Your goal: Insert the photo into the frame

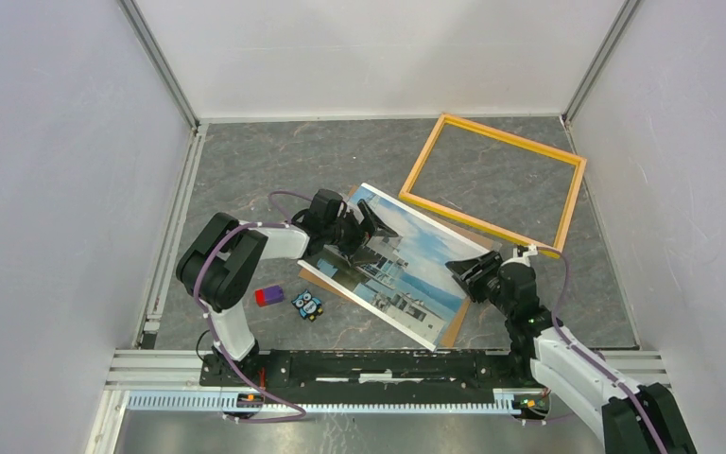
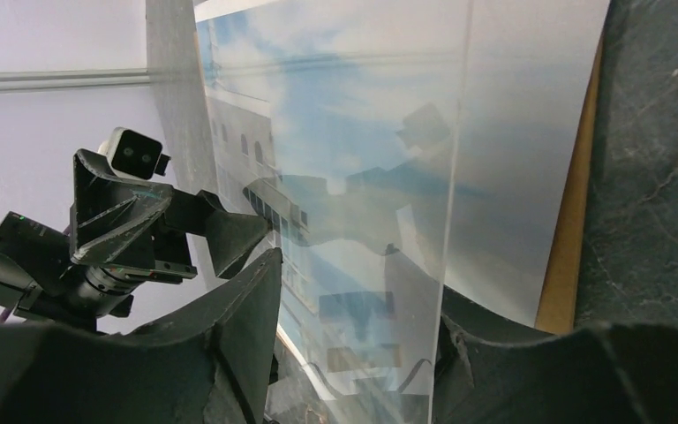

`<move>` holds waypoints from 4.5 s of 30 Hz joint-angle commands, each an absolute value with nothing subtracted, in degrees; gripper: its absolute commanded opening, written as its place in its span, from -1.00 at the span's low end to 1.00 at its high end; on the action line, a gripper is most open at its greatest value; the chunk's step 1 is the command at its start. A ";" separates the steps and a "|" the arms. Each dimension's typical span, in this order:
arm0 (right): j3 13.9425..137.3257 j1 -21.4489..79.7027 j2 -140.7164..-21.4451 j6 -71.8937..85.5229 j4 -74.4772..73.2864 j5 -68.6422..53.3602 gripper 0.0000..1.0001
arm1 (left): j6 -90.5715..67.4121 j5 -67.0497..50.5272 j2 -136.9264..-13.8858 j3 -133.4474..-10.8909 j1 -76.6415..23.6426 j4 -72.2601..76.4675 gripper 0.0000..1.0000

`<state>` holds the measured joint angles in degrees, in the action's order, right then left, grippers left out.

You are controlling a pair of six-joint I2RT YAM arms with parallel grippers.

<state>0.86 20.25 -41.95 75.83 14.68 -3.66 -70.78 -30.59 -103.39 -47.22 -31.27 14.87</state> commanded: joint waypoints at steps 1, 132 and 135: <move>-0.40 21.09 -39.98 75.90 12.14 -1.13 0.07 | -71.12 -30.12 -101.39 -46.59 -31.70 14.29 1.00; 97.11 -27.77 -116.62 13.64 -24.67 -39.46 -1.00 | -25.36 -3.03 -79.26 -65.04 -40.16 -13.68 1.00; 98.18 -27.77 -117.32 12.86 -25.78 -39.76 -1.00 | -25.55 -3.33 -79.44 -65.04 -40.17 -13.71 1.00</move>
<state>94.72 -27.18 -116.31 15.27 -24.56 -38.57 -27.62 -3.09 -79.15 -62.65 -40.01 -14.50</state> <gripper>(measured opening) 0.007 0.997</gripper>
